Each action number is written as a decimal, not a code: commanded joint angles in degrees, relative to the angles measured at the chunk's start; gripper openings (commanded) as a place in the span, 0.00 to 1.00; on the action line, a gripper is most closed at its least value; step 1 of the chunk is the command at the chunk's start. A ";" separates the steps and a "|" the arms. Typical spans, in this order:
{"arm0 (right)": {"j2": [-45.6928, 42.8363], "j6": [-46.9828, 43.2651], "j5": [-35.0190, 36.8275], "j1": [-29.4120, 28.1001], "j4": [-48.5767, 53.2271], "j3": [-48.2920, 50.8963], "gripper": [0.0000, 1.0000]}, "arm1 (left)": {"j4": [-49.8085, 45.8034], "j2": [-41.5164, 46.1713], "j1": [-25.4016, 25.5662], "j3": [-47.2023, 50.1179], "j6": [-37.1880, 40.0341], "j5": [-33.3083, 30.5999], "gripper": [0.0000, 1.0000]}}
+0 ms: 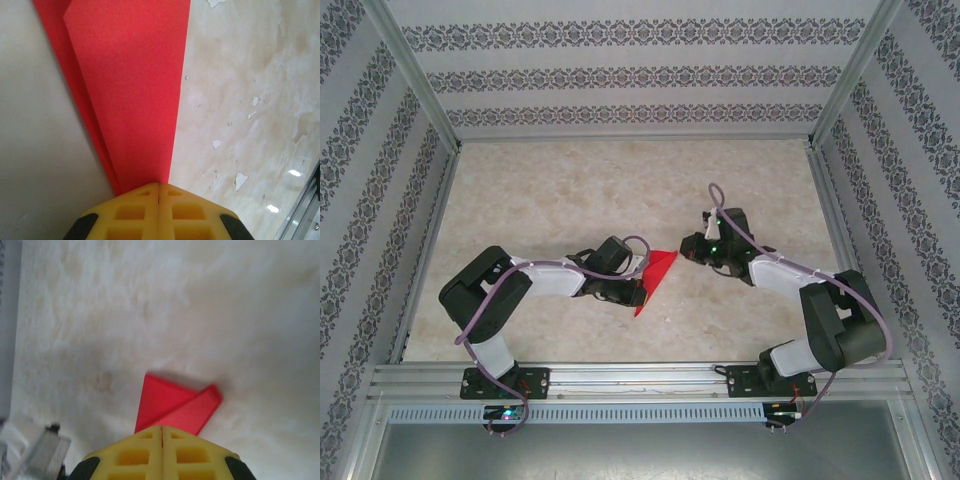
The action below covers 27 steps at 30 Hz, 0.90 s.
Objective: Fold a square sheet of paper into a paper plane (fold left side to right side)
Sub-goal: Fold the wing for the fifth time at the center of the table.
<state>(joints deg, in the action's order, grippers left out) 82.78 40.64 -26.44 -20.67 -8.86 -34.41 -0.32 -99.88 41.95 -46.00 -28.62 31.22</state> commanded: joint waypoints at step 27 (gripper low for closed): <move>17.14 16.84 3.38 -13.30 -8.66 1.16 0.00 | -7.03 1.83 -0.34 -3.04 0.48 -0.58 0.08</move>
<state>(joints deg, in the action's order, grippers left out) 96.88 57.32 -25.93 -33.65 -20.47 -33.61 -2.63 -100.12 41.89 -47.94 -27.64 31.00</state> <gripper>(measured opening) 0.047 0.076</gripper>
